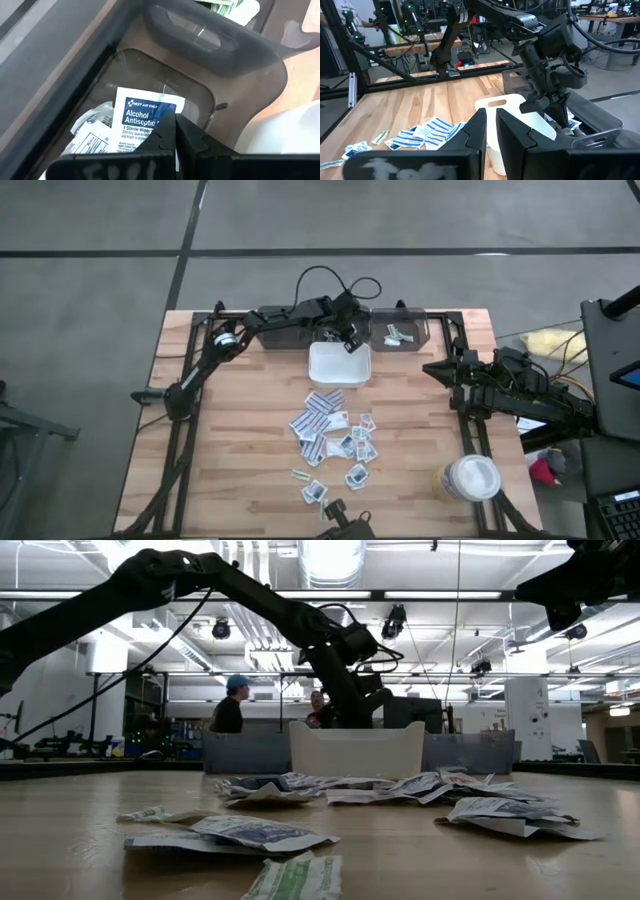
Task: Pick & Place First Aid Supplies
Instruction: Put the blue alcohol pad into the middle gray bin
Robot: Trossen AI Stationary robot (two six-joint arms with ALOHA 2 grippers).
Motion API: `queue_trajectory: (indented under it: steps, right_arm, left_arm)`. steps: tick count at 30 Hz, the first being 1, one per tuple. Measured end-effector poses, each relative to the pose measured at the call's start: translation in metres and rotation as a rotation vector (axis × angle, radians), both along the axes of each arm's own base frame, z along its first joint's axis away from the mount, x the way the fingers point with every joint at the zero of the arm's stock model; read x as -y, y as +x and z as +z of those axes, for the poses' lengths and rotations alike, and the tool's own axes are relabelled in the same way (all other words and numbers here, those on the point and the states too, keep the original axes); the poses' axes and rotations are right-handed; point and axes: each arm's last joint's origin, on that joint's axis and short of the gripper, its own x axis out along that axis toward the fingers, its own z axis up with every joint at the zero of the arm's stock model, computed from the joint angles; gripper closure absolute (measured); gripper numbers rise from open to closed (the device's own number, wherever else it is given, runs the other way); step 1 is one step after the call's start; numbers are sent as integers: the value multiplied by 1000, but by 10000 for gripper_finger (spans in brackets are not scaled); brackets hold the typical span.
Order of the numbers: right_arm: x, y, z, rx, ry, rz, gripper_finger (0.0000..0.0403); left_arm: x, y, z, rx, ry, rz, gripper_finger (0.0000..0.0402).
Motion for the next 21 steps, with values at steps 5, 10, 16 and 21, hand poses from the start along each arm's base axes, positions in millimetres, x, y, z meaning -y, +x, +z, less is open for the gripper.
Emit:
queue_trajectory:
  steps: [5, 10, 16, 21]
  right_arm:
    - [0, 0, 0, 0, 0, 0, 364]
    - [0, 0, 0, 0, 0, 0, 364]
    - [0, 0, 0, 0, 0, 1, 364]
    - [0, 0, 0, 1, 0, 1, 364]
  left_arm:
    - [0, 0, 0, 2, -1, 1, 372]
    - [0, 0, 7, 17, -9, 36, 315]
    - [8, -4, 57, 116, -38, 50, 280]
    - [44, -8, 103, 163, -134, 5, 278]
